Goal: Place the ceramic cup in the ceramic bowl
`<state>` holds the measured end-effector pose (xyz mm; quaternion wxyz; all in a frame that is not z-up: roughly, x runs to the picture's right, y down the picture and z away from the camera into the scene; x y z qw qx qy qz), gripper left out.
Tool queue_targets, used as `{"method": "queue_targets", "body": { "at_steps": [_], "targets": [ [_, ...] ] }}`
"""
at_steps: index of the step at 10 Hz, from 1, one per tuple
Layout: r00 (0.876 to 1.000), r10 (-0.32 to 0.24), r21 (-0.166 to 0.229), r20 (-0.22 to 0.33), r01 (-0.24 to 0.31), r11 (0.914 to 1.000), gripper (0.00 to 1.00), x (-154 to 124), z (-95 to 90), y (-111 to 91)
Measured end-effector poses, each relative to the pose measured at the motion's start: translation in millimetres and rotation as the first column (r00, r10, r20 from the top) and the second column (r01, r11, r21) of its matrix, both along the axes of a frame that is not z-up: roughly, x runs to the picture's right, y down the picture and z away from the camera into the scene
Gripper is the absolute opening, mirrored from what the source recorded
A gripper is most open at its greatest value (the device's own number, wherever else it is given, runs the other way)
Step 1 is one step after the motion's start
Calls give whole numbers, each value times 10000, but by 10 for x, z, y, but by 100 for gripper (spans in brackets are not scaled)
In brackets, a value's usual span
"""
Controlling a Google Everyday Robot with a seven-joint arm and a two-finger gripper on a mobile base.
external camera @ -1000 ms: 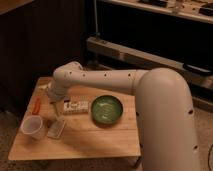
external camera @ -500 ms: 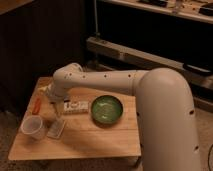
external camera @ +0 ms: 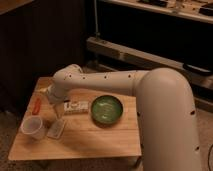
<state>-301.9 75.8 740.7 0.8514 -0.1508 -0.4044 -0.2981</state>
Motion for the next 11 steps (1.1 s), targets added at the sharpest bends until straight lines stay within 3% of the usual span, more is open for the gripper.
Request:
{"method": "queue_targets", "body": {
  "at_steps": [2, 4, 6, 8, 9, 11],
  "targets": [
    [9999, -28, 75, 149, 26, 10000, 97, 3, 19, -17],
    [9977, -148, 340, 662, 125, 9993, 97, 44, 75, -89],
    [9757, -771, 1188, 2051, 534, 9915, 97, 75, 118, -189],
    [9451, -1278, 1538, 3008, 842, 9845, 97, 53, 141, -243],
    [9297, -1669, 1669, 3283, 1168, 9790, 97, 15, 150, -256],
    [9194, -2306, 1929, 3186, 1753, 9654, 97, -59, 135, -270]
  ]
}}
